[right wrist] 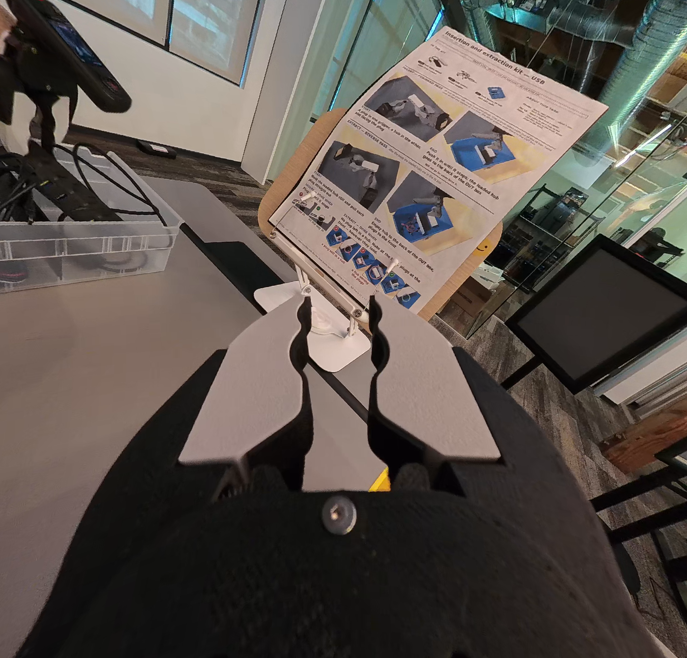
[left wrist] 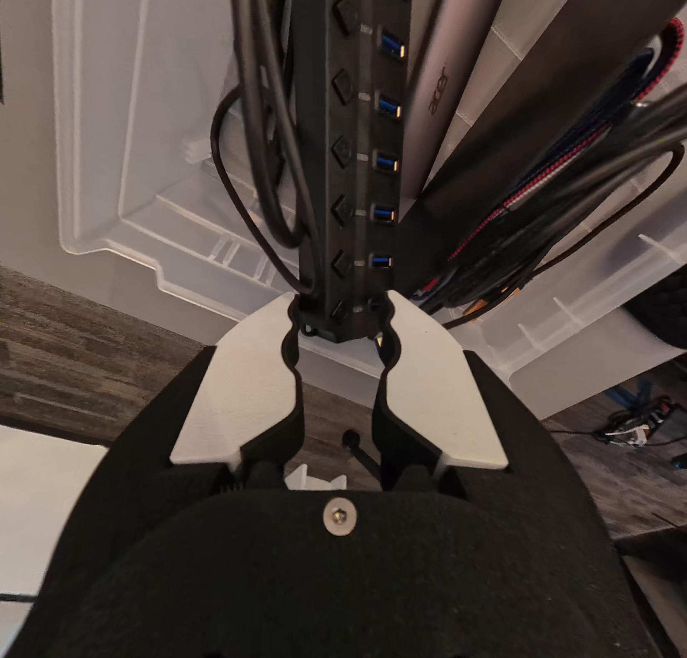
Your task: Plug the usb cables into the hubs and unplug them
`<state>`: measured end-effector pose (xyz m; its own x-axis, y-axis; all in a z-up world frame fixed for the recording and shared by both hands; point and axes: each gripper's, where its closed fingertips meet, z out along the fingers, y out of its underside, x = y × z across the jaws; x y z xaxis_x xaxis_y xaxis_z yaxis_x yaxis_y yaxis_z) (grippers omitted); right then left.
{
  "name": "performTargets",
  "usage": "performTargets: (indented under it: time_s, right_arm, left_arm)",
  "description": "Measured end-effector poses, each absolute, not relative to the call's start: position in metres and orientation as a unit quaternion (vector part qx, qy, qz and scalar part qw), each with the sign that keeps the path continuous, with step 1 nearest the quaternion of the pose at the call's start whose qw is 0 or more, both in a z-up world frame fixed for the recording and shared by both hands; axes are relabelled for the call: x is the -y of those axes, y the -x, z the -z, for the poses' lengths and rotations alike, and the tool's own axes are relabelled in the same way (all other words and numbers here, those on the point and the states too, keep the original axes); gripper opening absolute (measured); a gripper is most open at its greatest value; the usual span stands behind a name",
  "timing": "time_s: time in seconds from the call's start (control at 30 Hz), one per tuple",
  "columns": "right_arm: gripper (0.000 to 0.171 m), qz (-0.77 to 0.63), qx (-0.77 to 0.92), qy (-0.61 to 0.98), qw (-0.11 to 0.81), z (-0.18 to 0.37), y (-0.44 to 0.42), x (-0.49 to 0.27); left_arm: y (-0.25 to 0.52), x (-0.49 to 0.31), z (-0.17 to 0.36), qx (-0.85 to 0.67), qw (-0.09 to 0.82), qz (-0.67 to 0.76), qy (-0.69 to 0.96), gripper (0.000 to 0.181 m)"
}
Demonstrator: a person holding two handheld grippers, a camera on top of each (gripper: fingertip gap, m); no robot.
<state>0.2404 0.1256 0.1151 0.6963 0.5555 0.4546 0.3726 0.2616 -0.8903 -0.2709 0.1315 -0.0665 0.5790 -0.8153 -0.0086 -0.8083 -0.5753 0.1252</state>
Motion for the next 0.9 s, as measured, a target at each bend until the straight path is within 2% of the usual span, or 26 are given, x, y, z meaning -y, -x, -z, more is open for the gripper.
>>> performTargets:
  time_s: [0.07, 0.1, 0.13, 0.37, 0.53, 0.77, 0.9]
  right_arm:
    - [0.031, -0.063, 0.384, 0.604, 0.695, -0.115, -0.241, -0.126]
    - [0.031, -0.063, 0.384, 0.605, 0.695, -0.115, -0.241, -0.127]
    - [0.031, -0.063, 0.384, 0.605, 0.695, -0.114, -0.241, -0.127]
    - [0.031, -0.068, 0.385, 0.607, 0.692, -0.111, -0.239, -0.129]
    - [0.031, -0.071, 0.395, 0.608, 0.685, -0.105, -0.23, -0.13]
    - [0.031, -0.086, 0.417, 0.608, 0.67, -0.093, -0.209, -0.127]
    - [0.031, -0.099, 0.436, 0.606, 0.658, -0.084, -0.192, -0.124]
  left_arm:
    - [0.271, -0.134, 0.07, 0.456, 0.06, 0.034, -0.887, 0.038]
    - [0.272, -0.136, 0.071, 0.463, 0.06, 0.041, -0.884, 0.027]
    - [0.271, -0.135, 0.072, 0.468, 0.066, 0.039, -0.881, 0.025]
    - [0.27, -0.136, 0.064, 0.476, 0.066, 0.065, -0.875, 0.024]
    - [0.268, -0.136, 0.037, 0.493, 0.077, 0.127, -0.857, 0.024]
    - [0.265, -0.13, -0.019, 0.523, 0.143, 0.264, -0.798, 0.024]
    - [0.247, -0.127, -0.052, 0.53, 0.144, 0.297, -0.781, 0.024]
